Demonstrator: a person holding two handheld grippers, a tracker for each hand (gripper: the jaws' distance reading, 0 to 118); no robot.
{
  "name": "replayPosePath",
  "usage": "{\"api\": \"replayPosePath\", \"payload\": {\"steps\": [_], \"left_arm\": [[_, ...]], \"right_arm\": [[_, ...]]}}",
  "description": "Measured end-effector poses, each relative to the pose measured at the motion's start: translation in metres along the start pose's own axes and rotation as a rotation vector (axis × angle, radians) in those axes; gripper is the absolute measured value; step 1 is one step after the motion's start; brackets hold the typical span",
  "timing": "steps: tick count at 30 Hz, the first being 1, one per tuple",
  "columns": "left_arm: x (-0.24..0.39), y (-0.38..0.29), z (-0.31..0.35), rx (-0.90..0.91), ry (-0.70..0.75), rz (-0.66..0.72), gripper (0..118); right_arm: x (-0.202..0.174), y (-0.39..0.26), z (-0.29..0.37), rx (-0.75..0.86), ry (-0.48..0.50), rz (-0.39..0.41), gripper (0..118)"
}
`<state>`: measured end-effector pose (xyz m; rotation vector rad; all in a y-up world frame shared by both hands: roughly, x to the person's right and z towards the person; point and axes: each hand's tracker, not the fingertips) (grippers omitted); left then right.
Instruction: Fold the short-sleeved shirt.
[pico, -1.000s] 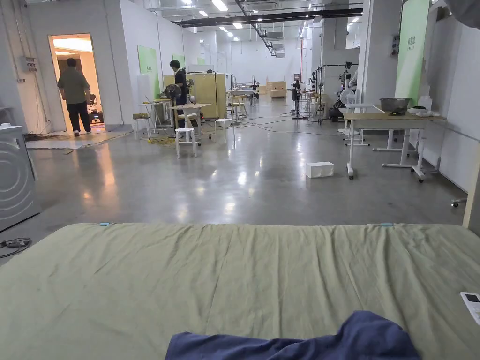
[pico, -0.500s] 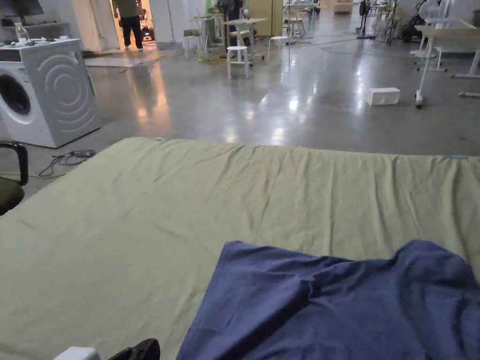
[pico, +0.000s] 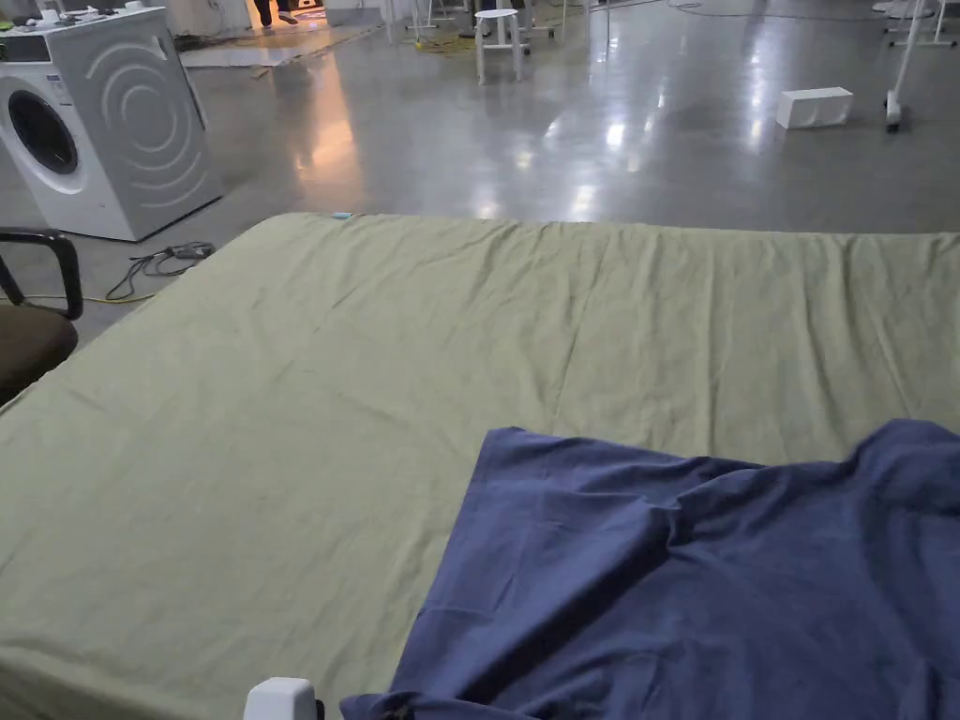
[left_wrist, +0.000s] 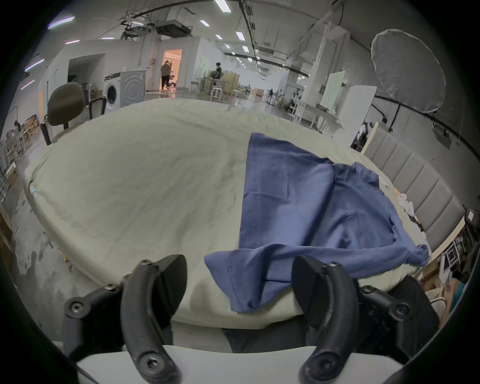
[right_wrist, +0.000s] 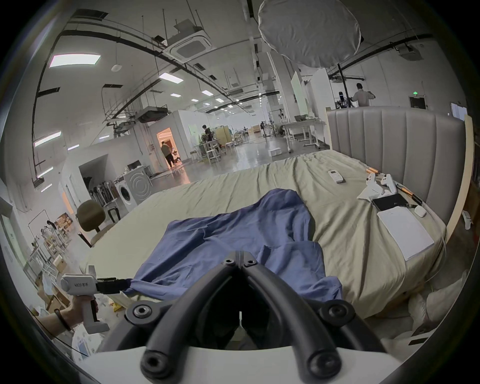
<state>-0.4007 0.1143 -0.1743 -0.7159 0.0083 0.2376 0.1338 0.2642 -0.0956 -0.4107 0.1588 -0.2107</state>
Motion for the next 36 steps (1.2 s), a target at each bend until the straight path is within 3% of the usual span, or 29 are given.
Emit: {"api": "replayPosePath", "payload": {"steps": [1, 3, 5, 7, 14, 15, 16, 17, 18, 21, 24, 27, 31, 32, 33, 34, 36], "left_arm": [[0.001, 0.000, -0.005, -0.002, 0.011, -0.017, 79], [0.003, -0.001, -0.015, -0.033, 0.041, -0.044, 59], [0.005, -0.006, -0.018, -0.026, 0.035, -0.054, 23], [0.009, -0.007, -0.021, -0.029, 0.026, -0.059, 14], [0.021, -0.011, -0.030, -0.055, 0.073, -0.117, 11], [0.025, -0.010, -0.030, -0.064, 0.081, -0.147, 11], [0.025, -0.010, -0.033, -0.074, 0.085, -0.167, 11], [0.027, -0.009, -0.034, -0.084, 0.089, -0.178, 11], [0.027, -0.008, -0.035, -0.093, 0.091, -0.187, 11], [0.030, -0.001, -0.037, -0.123, 0.095, -0.206, 11], [0.028, -0.003, -0.038, -0.125, 0.095, -0.188, 11], [0.029, -0.003, -0.037, -0.122, 0.096, -0.185, 11], [0.029, -0.002, -0.040, -0.132, 0.105, -0.176, 11], [0.031, -0.001, -0.040, -0.136, 0.109, -0.174, 11], [0.032, -0.001, -0.040, -0.139, 0.112, -0.175, 11], [0.033, -0.001, -0.041, -0.142, 0.117, -0.180, 11], [0.035, -0.002, -0.040, -0.142, 0.125, -0.191, 11]], "right_arm": [[0.000, -0.001, -0.001, -0.008, -0.011, 0.008, 0], [0.003, -0.004, -0.001, -0.025, -0.025, 0.015, 0], [0.006, -0.007, -0.001, -0.036, -0.036, 0.002, 0], [0.009, -0.009, 0.001, -0.043, -0.048, -0.026, 0], [0.028, -0.019, 0.000, -0.055, -0.133, -0.023, 1], [0.035, -0.023, -0.005, -0.047, -0.169, -0.013, 9], [0.044, -0.028, -0.011, -0.047, -0.200, -0.019, 37], [0.054, -0.034, -0.018, -0.060, -0.221, -0.039, 56], [0.066, -0.041, -0.027, -0.095, -0.243, -0.071, 60], [0.097, -0.066, -0.050, -0.183, -0.259, -0.218, 58], [0.117, -0.086, -0.070, -0.211, -0.318, -0.220, 66], [0.127, -0.096, -0.089, -0.251, -0.330, -0.153, 66], [0.138, -0.101, -0.106, -0.279, -0.305, -0.167, 64], [0.140, -0.102, -0.107, -0.269, -0.294, -0.182, 57], [0.142, -0.102, -0.107, -0.261, -0.268, -0.204, 42], [0.144, -0.102, -0.108, -0.256, -0.249, -0.224, 16], [0.143, -0.102, -0.108, -0.258, -0.240, -0.241, 8]]}}
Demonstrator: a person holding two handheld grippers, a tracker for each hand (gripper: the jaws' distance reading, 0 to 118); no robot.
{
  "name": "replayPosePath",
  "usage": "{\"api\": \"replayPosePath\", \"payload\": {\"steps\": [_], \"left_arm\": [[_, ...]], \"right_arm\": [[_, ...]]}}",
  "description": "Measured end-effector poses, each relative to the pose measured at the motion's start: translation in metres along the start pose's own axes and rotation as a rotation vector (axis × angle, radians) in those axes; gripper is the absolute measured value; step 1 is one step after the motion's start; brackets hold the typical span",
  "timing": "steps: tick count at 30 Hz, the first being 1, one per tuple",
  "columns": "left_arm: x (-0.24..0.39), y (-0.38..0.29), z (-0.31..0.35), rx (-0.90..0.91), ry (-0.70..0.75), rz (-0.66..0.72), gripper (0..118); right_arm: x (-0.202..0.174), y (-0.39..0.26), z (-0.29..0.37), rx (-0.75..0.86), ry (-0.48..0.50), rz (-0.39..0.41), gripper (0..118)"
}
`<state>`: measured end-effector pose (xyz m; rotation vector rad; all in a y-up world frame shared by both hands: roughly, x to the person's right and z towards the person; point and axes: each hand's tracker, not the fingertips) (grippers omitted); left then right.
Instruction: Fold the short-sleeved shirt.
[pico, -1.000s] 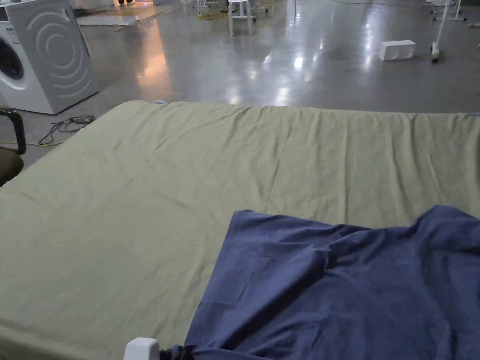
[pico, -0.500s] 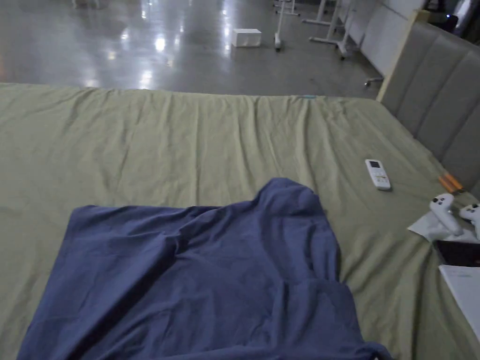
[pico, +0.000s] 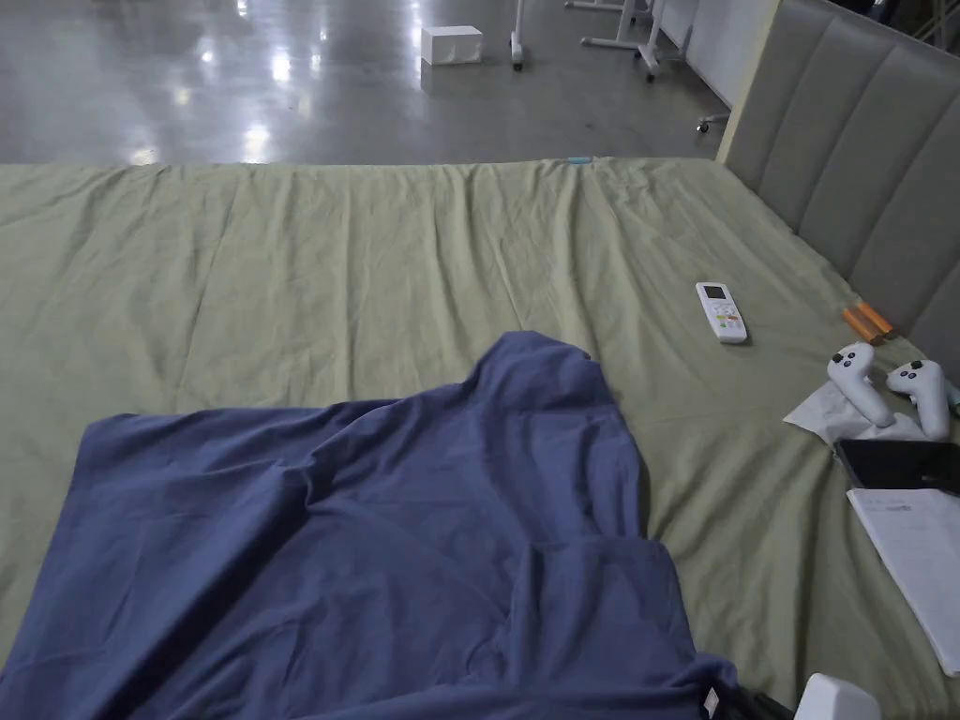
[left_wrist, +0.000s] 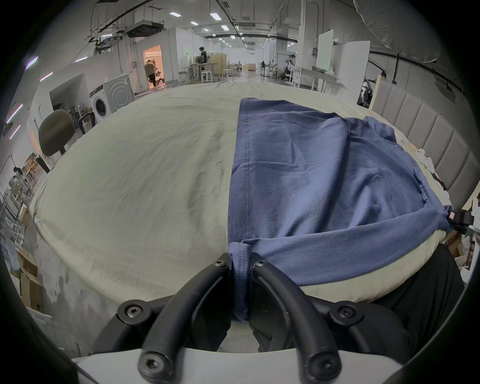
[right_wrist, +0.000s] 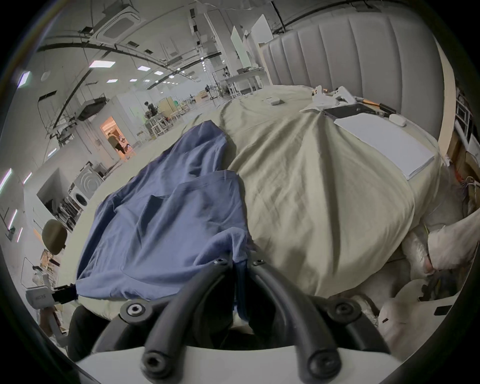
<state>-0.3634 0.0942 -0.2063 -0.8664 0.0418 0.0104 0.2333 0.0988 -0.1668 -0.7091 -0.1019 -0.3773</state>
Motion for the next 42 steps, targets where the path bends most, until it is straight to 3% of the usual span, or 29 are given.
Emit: {"api": "replayPosePath", "payload": {"steps": [6, 10, 12, 15, 22, 28, 30, 32, 36, 42], "left_arm": [[-0.005, 0.001, 0.011, 0.026, -0.004, 0.031, 10], [-0.006, -0.014, 0.063, 0.306, -0.008, 0.107, 9], [-0.007, -0.013, 0.081, 0.340, -0.023, 0.187, 9], [-0.006, -0.009, 0.097, 0.376, -0.034, 0.156, 9], [-0.009, 0.001, 0.117, 0.433, -0.111, 0.052, 9], [-0.008, -0.007, 0.123, 0.402, -0.133, 0.025, 9], [-0.011, 0.001, 0.114, 0.374, -0.140, 0.051, 9], [-0.018, 0.019, 0.098, 0.365, -0.163, 0.068, 9], [-0.021, 0.065, 0.057, 0.328, -0.168, 0.044, 9], [-0.019, 0.151, -0.029, 0.166, -0.147, 0.068, 10]], "right_arm": [[-0.004, -0.003, 0.016, 0.031, 0.009, 0.027, 3], [-0.003, -0.005, 0.046, 0.106, 0.037, 0.044, 3], [-0.004, -0.004, 0.058, 0.112, 0.049, 0.078, 3], [-0.006, 0.000, 0.068, 0.115, 0.062, 0.153, 3], [0.003, 0.017, 0.079, 0.199, 0.061, 0.034, 3], [-0.001, 0.027, 0.094, 0.220, 0.051, 0.082, 3], [-0.005, 0.041, 0.088, 0.222, 0.057, 0.110, 3], [-0.017, 0.066, 0.072, 0.220, 0.033, 0.187, 3], [-0.040, 0.119, 0.022, 0.192, 0.076, 0.203, 3], [-0.078, 0.195, -0.085, 0.011, 0.007, 0.238, 3]]}}
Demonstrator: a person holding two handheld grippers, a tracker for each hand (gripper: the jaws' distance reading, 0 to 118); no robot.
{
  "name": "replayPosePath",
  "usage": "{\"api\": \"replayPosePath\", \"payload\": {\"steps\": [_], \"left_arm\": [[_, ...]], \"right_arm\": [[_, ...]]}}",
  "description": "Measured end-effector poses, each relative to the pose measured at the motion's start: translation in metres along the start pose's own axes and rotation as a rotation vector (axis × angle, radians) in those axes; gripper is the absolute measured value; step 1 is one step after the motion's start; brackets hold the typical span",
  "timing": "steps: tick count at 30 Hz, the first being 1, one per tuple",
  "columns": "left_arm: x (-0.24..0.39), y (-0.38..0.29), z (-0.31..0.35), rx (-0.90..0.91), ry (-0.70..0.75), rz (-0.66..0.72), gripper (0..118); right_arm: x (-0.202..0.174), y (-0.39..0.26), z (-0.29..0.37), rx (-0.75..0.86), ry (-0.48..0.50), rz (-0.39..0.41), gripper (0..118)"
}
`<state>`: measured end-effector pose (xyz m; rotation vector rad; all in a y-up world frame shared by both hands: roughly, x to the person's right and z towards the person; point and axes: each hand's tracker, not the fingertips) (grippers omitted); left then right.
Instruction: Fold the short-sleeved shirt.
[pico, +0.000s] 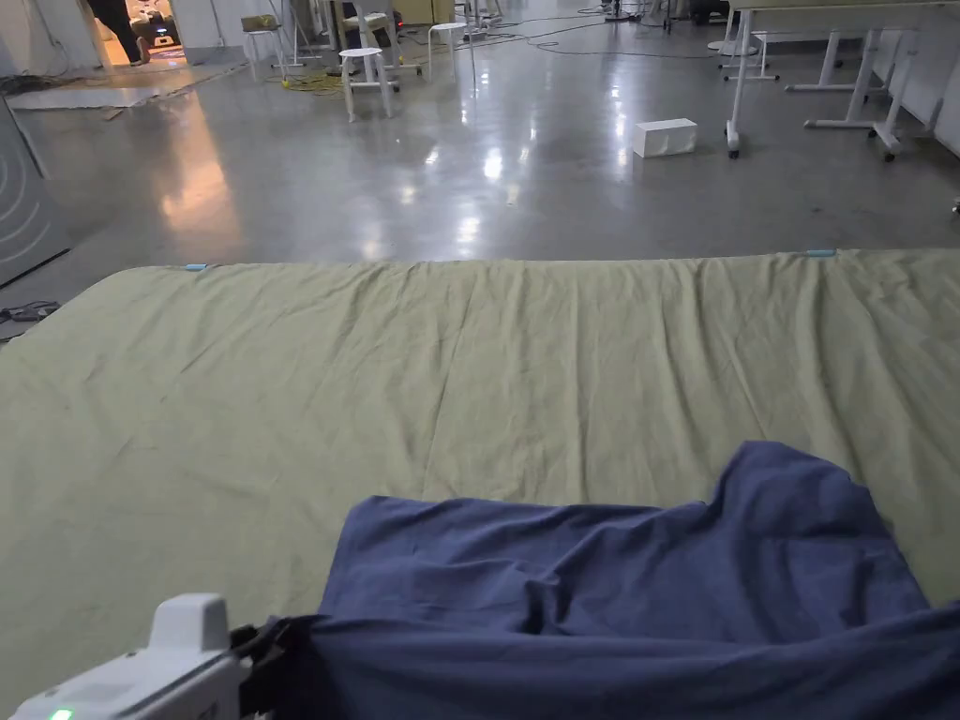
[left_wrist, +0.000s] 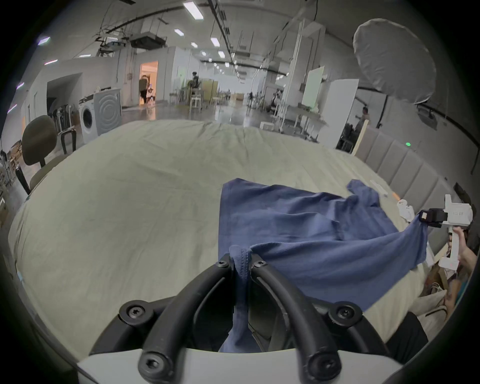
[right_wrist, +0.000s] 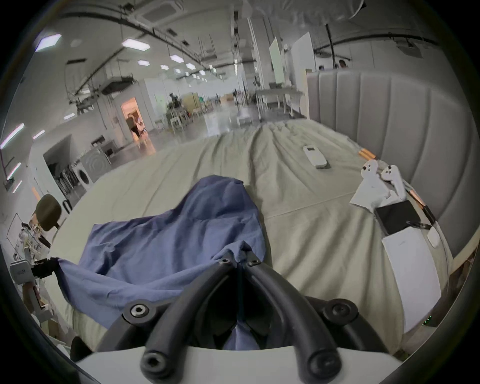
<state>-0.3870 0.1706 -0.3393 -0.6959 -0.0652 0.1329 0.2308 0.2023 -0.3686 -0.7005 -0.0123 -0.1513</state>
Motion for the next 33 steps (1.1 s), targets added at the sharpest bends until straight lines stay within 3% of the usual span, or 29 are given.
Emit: {"api": "replayPosePath", "payload": {"steps": [1, 2, 3, 4, 5, 8, 9, 11, 14, 18, 22, 25, 27, 30, 31, 33], "left_arm": [[0.000, 0.007, -0.016, -0.024, 0.006, 0.007, 19], [-0.001, 0.012, -0.034, -0.073, 0.012, 0.027, 38], [0.000, 0.015, -0.049, -0.119, 0.049, 0.046, 63], [0.000, 0.018, -0.064, -0.163, 0.110, 0.065, 90], [-0.001, 0.018, -0.074, -0.196, 0.149, 0.076, 98], [-0.003, 0.019, -0.066, -0.177, 0.138, 0.080, 97], [-0.004, 0.022, -0.054, -0.134, 0.119, 0.086, 98], [-0.005, 0.024, -0.018, -0.034, 0.083, 0.076, 98], [0.014, 0.027, 0.047, 0.122, 0.097, 0.027, 98], [0.048, 0.014, 0.147, 0.360, 0.024, -0.036, 97], [0.080, -0.012, 0.213, 0.470, 0.015, -0.121, 97], [0.103, -0.031, 0.245, 0.495, 0.053, -0.216, 90], [0.115, -0.042, 0.259, 0.513, 0.085, -0.229, 75], [0.120, -0.055, 0.274, 0.511, -0.005, -0.180, 17], [0.121, -0.059, 0.277, 0.502, -0.022, -0.161, 7], [0.125, -0.068, 0.282, 0.505, -0.013, -0.153, 1]], "right_arm": [[-0.002, 0.005, -0.016, -0.034, -0.014, -0.005, 4], [-0.004, 0.007, -0.033, -0.057, -0.028, -0.011, 13], [-0.006, 0.009, -0.048, -0.112, -0.054, -0.004, 34], [-0.009, 0.005, -0.058, -0.113, -0.099, 0.007, 68], [-0.009, -0.002, -0.065, -0.121, -0.134, 0.016, 82], [-0.005, -0.016, -0.058, -0.142, -0.111, -0.034, 79], [-0.002, -0.021, -0.041, -0.071, -0.044, -0.058, 79], [-0.003, -0.024, -0.003, 0.018, 0.031, -0.020, 79], [-0.010, -0.027, 0.063, 0.156, 0.059, 0.073, 79], [-0.027, -0.039, 0.152, 0.368, 0.103, 0.059, 80], [-0.050, -0.066, 0.212, 0.493, 0.068, 0.076, 79], [-0.060, -0.086, 0.235, 0.507, 0.112, 0.096, 67], [-0.068, -0.096, 0.245, 0.522, 0.119, 0.106, 52], [-0.079, -0.109, 0.249, 0.490, 0.133, 0.109, 4], [-0.082, -0.111, 0.250, 0.497, 0.116, 0.133, 0], [-0.087, -0.117, 0.255, 0.539, 0.061, 0.191, 0]]}}
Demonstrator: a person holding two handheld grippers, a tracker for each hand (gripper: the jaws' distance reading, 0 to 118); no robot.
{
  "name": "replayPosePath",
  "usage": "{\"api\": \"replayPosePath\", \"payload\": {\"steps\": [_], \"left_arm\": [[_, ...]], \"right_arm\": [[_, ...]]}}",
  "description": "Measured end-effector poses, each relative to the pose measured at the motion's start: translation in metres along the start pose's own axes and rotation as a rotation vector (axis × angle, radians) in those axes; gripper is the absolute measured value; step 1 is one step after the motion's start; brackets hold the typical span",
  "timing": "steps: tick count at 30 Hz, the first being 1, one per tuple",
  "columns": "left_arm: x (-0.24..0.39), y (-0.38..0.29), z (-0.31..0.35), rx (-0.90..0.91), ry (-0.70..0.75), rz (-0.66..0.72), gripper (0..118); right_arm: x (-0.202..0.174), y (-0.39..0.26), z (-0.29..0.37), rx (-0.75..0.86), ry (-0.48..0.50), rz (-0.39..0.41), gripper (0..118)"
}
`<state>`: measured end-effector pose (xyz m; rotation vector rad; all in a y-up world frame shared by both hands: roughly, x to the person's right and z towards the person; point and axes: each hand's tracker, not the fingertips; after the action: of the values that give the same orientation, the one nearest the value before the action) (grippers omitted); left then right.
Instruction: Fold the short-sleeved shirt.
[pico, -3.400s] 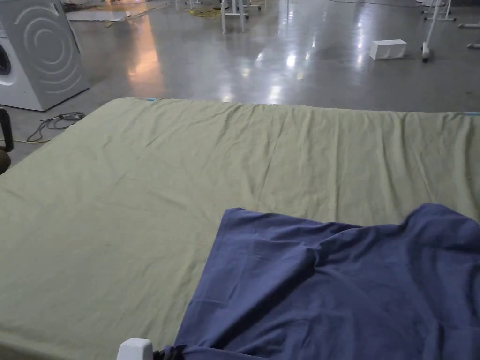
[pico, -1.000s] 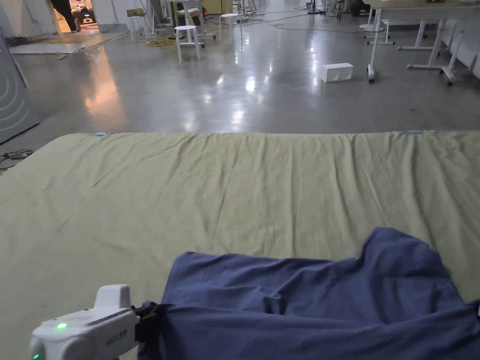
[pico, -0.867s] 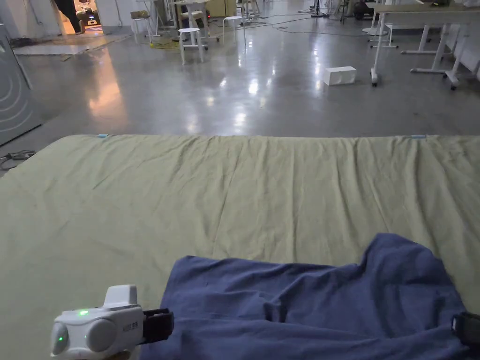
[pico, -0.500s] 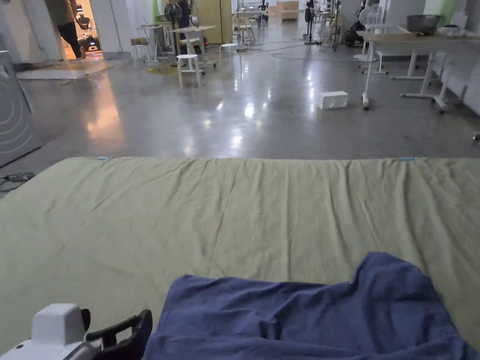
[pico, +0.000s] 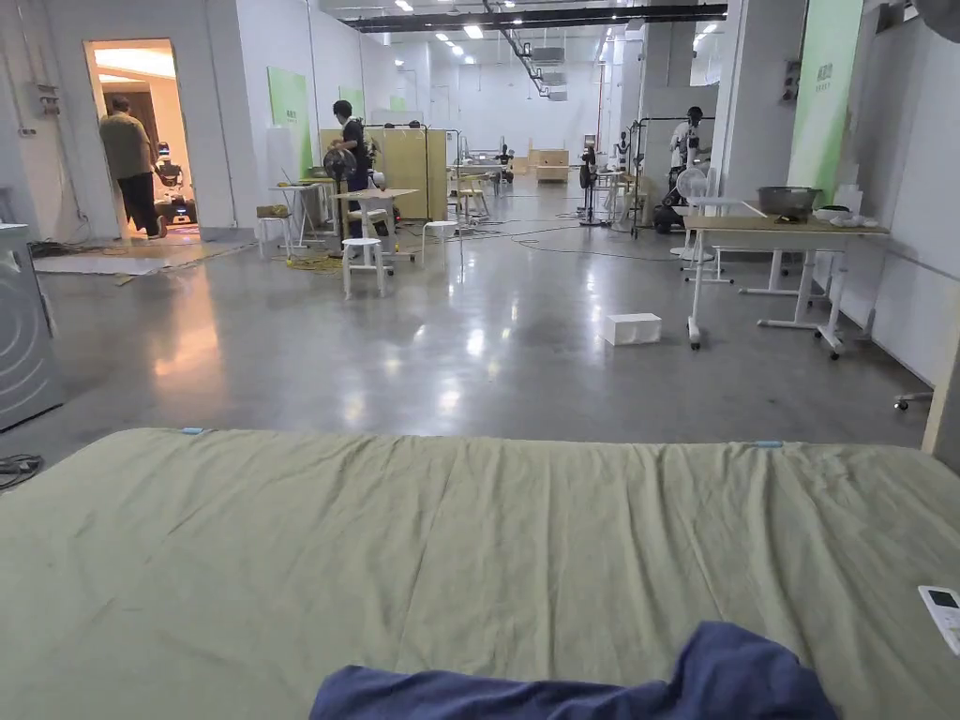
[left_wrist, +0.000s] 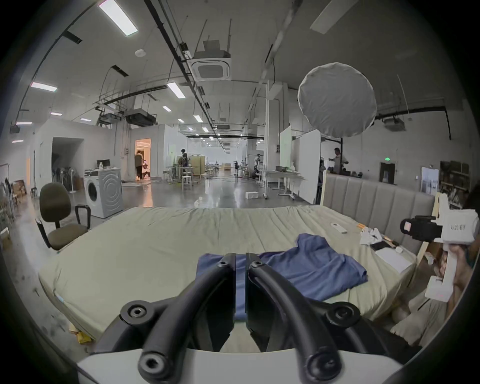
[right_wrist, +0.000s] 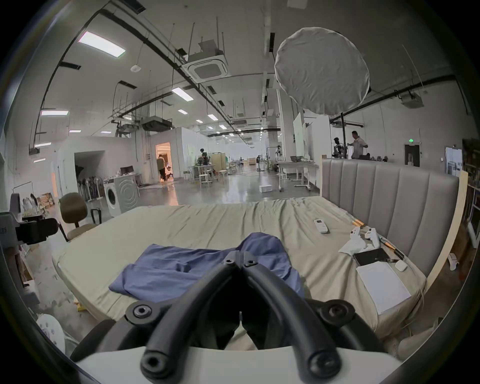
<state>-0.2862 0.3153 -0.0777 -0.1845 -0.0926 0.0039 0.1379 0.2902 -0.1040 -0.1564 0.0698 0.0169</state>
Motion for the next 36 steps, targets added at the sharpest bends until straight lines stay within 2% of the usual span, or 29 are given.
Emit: {"api": "replayPosePath", "payload": {"steps": [1, 2, 3, 4, 8, 15, 19, 20, 21, 22, 23, 24, 27, 31, 33, 34, 35, 36], "left_arm": [[0.004, 0.000, -0.001, -0.019, -0.010, -0.036, 0], [0.010, 0.001, -0.002, -0.035, 0.014, -0.082, 0], [0.014, 0.001, -0.002, -0.027, 0.041, -0.111, 0], [0.015, 0.002, -0.002, -0.012, 0.040, -0.122, 0], [0.010, 0.008, -0.007, -0.008, -0.008, -0.043, 0], [-0.017, -0.005, -0.020, -0.054, 0.051, 0.012, 0], [-0.067, -0.024, -0.045, -0.142, 0.075, 0.197, 2], [-0.080, -0.032, -0.054, -0.170, 0.062, 0.257, 12], [-0.092, -0.040, -0.065, -0.199, 0.029, 0.322, 33], [-0.103, -0.051, -0.079, -0.267, -0.007, 0.362, 68], [-0.110, -0.064, -0.094, -0.324, -0.009, 0.396, 83], [-0.111, -0.076, -0.107, -0.367, -0.005, 0.364, 86], [-0.107, -0.112, -0.146, -0.451, 0.046, 0.208, 86], [-0.106, -0.148, -0.198, -0.571, 0.055, 0.195, 83], [-0.100, -0.157, -0.217, -0.583, 0.017, 0.109, 79], [-0.094, -0.161, -0.226, -0.597, 0.034, 0.046, 67], [-0.091, -0.166, -0.235, -0.638, 0.052, 0.026, 47], [-0.091, -0.169, -0.244, -0.681, 0.080, 0.031, 38]], "right_arm": [[0.001, 0.000, -0.001, -0.021, 0.037, -0.009, 0], [0.002, -0.007, -0.003, -0.103, 0.066, -0.099, 0], [0.000, -0.003, 0.000, -0.041, 0.058, -0.058, 0], [-0.001, -0.002, 0.001, -0.055, 0.066, -0.080, 0], [-0.003, 0.002, 0.001, -0.047, 0.065, -0.074, 0], [0.001, -0.003, 0.005, -0.061, 0.073, -0.095, 0], [0.007, -0.011, 0.006, -0.093, 0.084, -0.134, 0], [0.009, -0.013, 0.004, -0.103, 0.088, -0.142, 0], [0.010, -0.016, 0.003, -0.115, 0.090, -0.153, 0], [0.011, -0.018, 0.002, -0.125, 0.088, -0.164, 0], [0.011, -0.021, 0.001, -0.137, 0.086, -0.176, 0], [0.013, -0.024, -0.001, -0.153, 0.085, -0.188, 0], [0.013, -0.030, -0.005, -0.198, 0.063, -0.181, 0], [0.017, -0.039, -0.009, -0.247, 0.047, -0.179, 0], [0.019, -0.044, -0.010, -0.269, 0.037, -0.183, 0], [0.020, -0.046, -0.011, -0.282, 0.026, -0.183, 0], [0.020, -0.048, -0.012, -0.296, 0.017, -0.185, 0], [0.020, -0.050, -0.012, -0.301, 0.015, -0.183, 0]]}}
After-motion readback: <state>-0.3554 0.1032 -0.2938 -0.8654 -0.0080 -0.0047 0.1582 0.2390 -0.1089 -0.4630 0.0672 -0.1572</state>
